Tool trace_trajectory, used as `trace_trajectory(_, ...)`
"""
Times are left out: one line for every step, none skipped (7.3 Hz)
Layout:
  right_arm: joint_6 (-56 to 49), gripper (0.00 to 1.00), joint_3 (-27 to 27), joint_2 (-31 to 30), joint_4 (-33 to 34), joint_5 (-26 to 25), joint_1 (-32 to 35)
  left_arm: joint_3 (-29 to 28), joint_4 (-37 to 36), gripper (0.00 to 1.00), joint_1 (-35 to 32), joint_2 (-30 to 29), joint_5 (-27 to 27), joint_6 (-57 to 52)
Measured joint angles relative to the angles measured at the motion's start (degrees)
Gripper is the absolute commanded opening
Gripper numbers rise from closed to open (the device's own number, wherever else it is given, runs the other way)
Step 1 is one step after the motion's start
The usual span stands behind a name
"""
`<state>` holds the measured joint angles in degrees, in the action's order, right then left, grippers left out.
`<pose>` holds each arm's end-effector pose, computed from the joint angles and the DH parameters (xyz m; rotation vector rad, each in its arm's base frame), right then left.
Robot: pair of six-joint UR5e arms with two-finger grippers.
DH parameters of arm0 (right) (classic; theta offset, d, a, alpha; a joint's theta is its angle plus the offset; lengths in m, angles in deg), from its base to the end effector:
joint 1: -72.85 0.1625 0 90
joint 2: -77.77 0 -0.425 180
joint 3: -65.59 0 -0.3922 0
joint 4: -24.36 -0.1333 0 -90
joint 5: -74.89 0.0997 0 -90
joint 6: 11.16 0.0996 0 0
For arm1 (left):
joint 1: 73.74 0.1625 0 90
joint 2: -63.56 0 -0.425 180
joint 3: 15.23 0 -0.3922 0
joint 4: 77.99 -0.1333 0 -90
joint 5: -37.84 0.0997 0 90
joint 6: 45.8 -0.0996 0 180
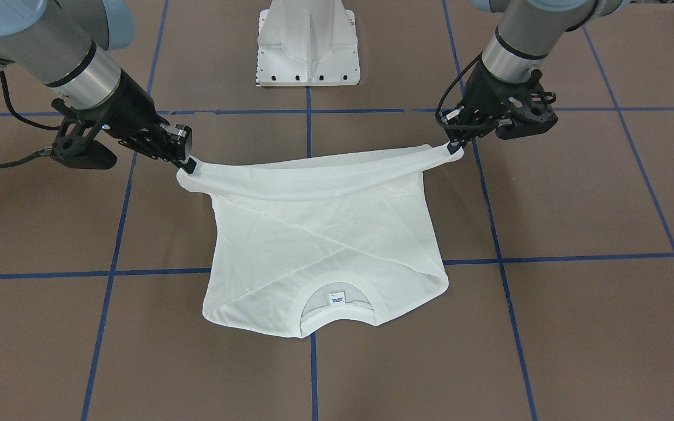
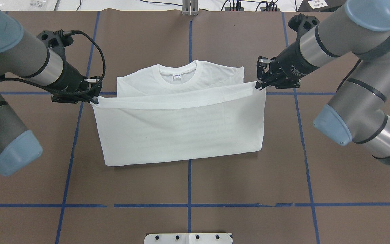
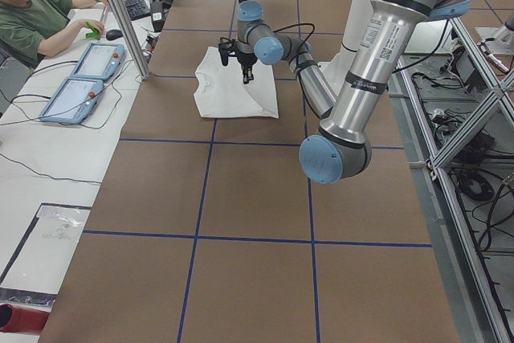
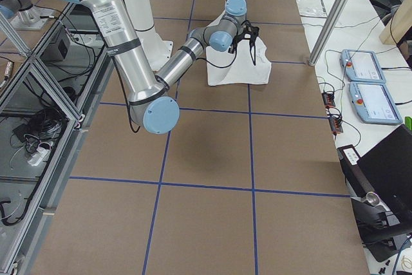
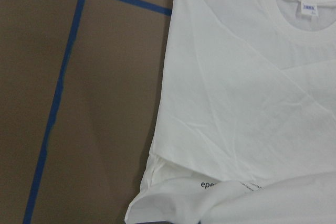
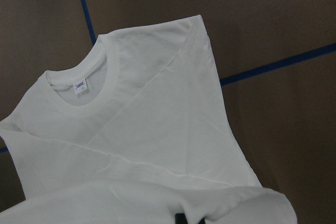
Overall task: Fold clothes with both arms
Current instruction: 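Lift the hem with both grippers and fold it toward the collar, then lay the hem near the collar, open both grippers and raise them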
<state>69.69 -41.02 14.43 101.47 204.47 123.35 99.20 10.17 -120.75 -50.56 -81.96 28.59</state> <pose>-0.3249 -0.5040 0.2334 -0.0824 -1.1292 0.3052 0.3237 -0.4701 0.2431 -0.0054 0.9372 -0.2956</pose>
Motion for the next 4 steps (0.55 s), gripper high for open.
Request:
trace_trajectory(-0.6, 0.0, 3.7, 2.3, 0.0, -0.1, 0.7, -3.9, 3.6, 0.0, -0.8, -0.8, 0.0, -0.1)
trace_trajectory(-0.9, 0.0, 7.4, 4.5, -0.2, -0.4, 1.3, -8.5, 7.6, 0.0, -1.5, -1.6, 0.1, 0.0)
trace_trajectory(-1.0, 0.0, 11.5, 6.6, -1.3, -1.0, 1.9, -13.3, 11.5, 0.0, -1.9, -2.6, 0.2, 0.3)
trace_trajectory(-1.0, 0.0, 16.2, 8.4, -4.0, -1.6, 2.2, -17.8, 14.9, 0.0, -2.2, -3.7, 0.3, 0.4)
